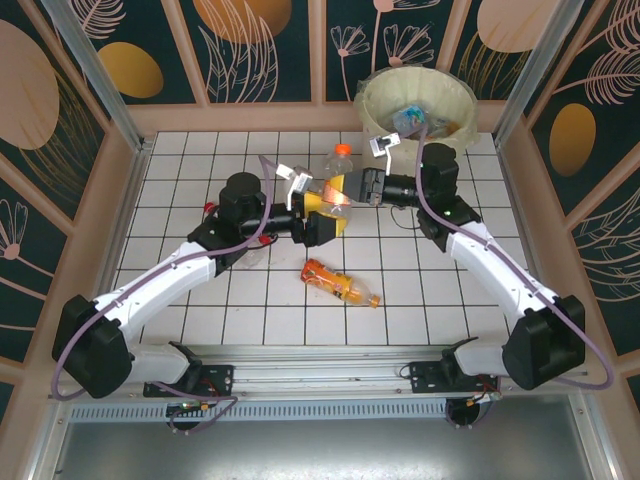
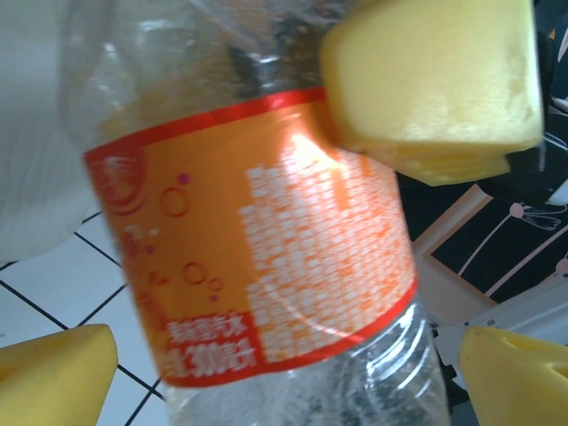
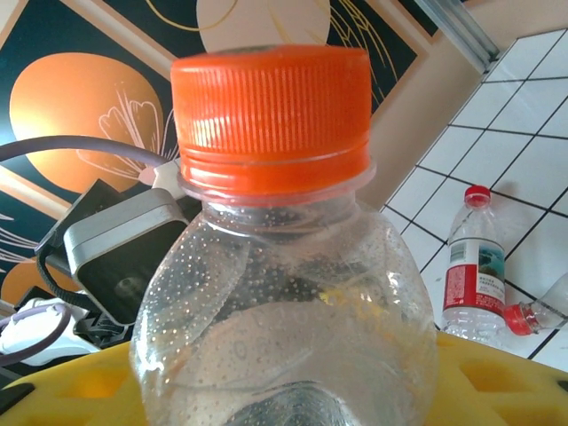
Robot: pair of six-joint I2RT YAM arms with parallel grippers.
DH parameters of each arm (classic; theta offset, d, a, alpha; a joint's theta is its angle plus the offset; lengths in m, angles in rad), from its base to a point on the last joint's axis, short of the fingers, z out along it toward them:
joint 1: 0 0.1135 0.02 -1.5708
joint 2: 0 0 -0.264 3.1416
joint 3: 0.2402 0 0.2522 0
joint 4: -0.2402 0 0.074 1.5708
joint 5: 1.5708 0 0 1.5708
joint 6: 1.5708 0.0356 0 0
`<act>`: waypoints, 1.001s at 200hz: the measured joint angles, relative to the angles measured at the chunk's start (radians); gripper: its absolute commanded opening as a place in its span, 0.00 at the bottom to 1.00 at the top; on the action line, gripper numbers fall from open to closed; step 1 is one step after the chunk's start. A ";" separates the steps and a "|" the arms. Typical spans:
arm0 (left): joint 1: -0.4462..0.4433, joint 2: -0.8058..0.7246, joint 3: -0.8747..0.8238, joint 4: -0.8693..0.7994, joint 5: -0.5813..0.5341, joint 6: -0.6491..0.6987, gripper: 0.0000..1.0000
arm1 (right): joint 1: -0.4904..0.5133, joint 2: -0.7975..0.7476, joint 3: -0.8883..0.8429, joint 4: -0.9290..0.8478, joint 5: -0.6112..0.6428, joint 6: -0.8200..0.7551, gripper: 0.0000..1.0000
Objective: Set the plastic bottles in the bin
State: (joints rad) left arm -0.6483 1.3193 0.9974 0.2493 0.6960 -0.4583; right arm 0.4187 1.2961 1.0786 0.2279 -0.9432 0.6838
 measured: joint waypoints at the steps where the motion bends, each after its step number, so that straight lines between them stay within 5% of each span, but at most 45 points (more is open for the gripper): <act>1: 0.000 -0.001 0.000 0.000 -0.001 0.001 0.98 | 0.000 -0.002 0.000 0.000 0.003 -0.001 0.58; 110: 0.000 -0.199 -0.066 -0.030 -0.299 0.051 0.98 | -0.103 -0.173 0.158 -0.308 0.433 -0.316 0.58; 200: 0.000 -0.164 -0.009 -0.142 -0.335 0.047 0.99 | -0.204 0.036 0.486 -0.390 0.737 -0.500 0.58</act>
State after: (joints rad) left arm -0.6483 1.1557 0.9886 0.1078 0.3614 -0.4114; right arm 0.2146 1.3319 1.5650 -0.1619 -0.2066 0.1833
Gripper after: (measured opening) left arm 0.985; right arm 0.585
